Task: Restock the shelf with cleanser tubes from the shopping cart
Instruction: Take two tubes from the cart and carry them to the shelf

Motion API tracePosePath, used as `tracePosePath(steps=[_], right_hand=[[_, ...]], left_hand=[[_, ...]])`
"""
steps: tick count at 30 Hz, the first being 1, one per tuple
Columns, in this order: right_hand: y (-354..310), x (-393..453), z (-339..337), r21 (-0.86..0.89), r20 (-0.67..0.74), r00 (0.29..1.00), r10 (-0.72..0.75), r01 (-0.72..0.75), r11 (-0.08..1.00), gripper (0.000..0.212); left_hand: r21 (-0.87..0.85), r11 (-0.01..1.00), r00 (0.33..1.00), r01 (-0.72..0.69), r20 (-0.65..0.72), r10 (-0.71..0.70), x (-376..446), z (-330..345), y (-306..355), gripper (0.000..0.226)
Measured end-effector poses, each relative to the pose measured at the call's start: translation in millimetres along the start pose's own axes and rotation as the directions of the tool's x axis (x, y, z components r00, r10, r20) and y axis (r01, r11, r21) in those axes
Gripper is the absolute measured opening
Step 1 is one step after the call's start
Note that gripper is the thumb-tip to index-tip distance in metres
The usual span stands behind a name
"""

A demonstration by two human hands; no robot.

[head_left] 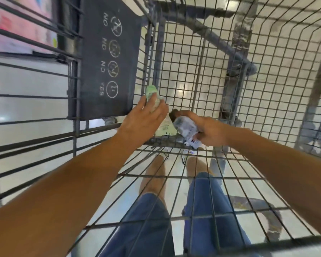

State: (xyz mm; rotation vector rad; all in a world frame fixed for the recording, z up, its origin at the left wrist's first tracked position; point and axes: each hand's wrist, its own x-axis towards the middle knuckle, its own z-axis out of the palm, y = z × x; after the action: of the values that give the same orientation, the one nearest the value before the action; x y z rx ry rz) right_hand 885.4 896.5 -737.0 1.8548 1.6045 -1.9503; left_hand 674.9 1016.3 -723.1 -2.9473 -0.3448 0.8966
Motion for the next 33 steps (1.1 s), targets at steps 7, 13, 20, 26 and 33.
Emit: tracePosePath(steps=[7, 13, 20, 26, 33], right_hand=[[8, -61, -22, 0.608, 0.038, 0.982, 0.187, -0.172, 0.775, 0.051], [19, -76, -35, 0.755, 0.21, 0.977, 0.043, -0.19, 0.628, 0.073], [9, -48, -37, 0.578, -0.322, 0.879, 0.352, -0.112, 0.808, 0.031], [-9, -40, -58, 0.497, -0.48, 0.785, 0.392, -0.126, 0.859, 0.026], [-97, -94, -110, 0.692, -0.589, 0.7, 0.405, 0.177, 0.7, 0.027]], left_hand=[[-0.41, 0.911, 0.994, 0.039, 0.106, 0.005, -5, -26, -3, 0.07], [-0.859, 0.475, 0.981, 0.19, 0.184, -0.058, 0, -27, -10, 0.04], [-0.887, 0.298, 0.934, 0.353, 0.349, -0.068, 11, -37, -15, 0.018], [-0.919, 0.07, 0.913, 0.389, 0.374, -0.162, 1, -70, -23, 0.035], [-0.939, -0.282, 0.877, 0.198, 0.298, -0.377, -34, -162, -44, 0.023]])
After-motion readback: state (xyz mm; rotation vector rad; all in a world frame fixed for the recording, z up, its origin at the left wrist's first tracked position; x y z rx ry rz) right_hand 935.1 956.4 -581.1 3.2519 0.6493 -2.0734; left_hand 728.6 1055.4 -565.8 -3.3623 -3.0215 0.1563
